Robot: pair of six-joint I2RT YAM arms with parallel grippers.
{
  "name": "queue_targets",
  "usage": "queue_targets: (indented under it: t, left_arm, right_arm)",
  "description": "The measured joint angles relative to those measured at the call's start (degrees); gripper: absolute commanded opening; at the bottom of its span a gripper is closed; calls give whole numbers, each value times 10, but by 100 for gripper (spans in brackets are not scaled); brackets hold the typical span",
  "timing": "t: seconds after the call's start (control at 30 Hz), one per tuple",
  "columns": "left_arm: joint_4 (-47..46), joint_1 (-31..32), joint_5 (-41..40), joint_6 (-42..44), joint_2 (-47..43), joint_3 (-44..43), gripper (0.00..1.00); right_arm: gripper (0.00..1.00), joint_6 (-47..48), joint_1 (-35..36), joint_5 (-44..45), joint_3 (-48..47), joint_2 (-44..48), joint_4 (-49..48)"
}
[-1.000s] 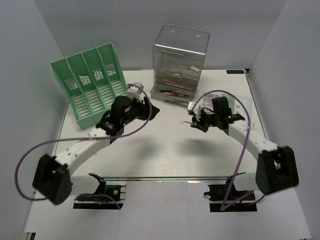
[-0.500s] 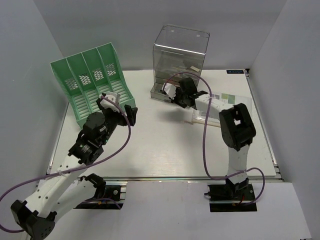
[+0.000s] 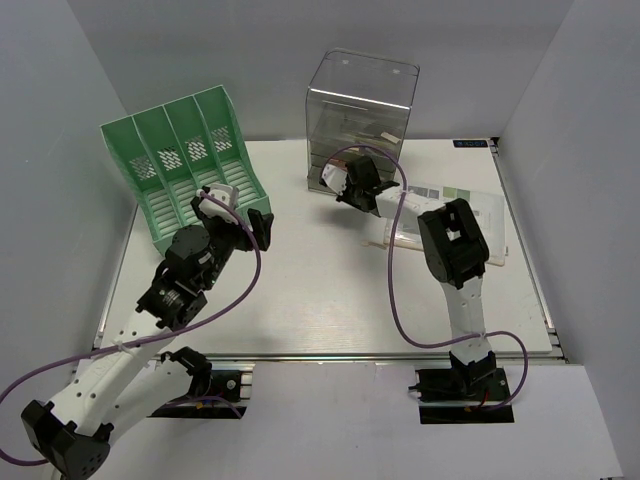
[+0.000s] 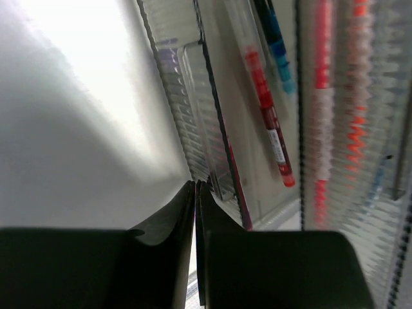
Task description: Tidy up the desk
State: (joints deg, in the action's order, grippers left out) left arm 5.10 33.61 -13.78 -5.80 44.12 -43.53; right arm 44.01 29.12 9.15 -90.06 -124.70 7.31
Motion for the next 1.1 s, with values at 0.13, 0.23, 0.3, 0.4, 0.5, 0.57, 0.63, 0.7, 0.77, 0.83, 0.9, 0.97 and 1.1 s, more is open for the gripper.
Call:
queue_targets:
  t: [0.13,0.23,0.3,0.4,0.5,0.57,0.63,0.7,0.77,0.83,0.9,0.97,1.1]
  left_arm:
    - [1,0,0,0,6,0,98]
    - [0,0,0,0,7,0,98]
    - [0,0,0,0,7,0,98]
    - [0,0,0,0,8,0,98]
    - [0,0,0,0,9,0,98]
    - [0,0,0,0,9,1,98]
    - [0,0,0,1,10,1,98]
    - [0,0,0,1,12,1,98]
    - [0,0,0,3,14,1,98]
    - [-4,0,3,4,13,5,98]
    - [-10,0,12,4,10,13,98]
    - [-13,0,26,5,9,20,98]
    - [-19,0,51,5,10,27,98]
  right_arm:
    - [9,6,0,41,-10,-14,-29]
    - [9,23,0,67,-14,-23,-57]
    - [9,38,0,82,-14,-29,-75]
    - [9,59,0,98,-14,-34,-94]
    - [10,78,0,108,-14,-38,-106]
    - [10,89,0,111,-14,-40,-110]
    - [10,96,0,113,-13,-40,-116]
    - [15,102,0,106,-9,-40,-120]
    - [26,100,0,75,6,-28,-110]
    - [35,88,-2,1,31,3,-54]
    - [49,65,-7,-97,63,59,11]
    - [64,42,-12,-175,83,124,66]
    - [70,13,-33,-277,110,253,132]
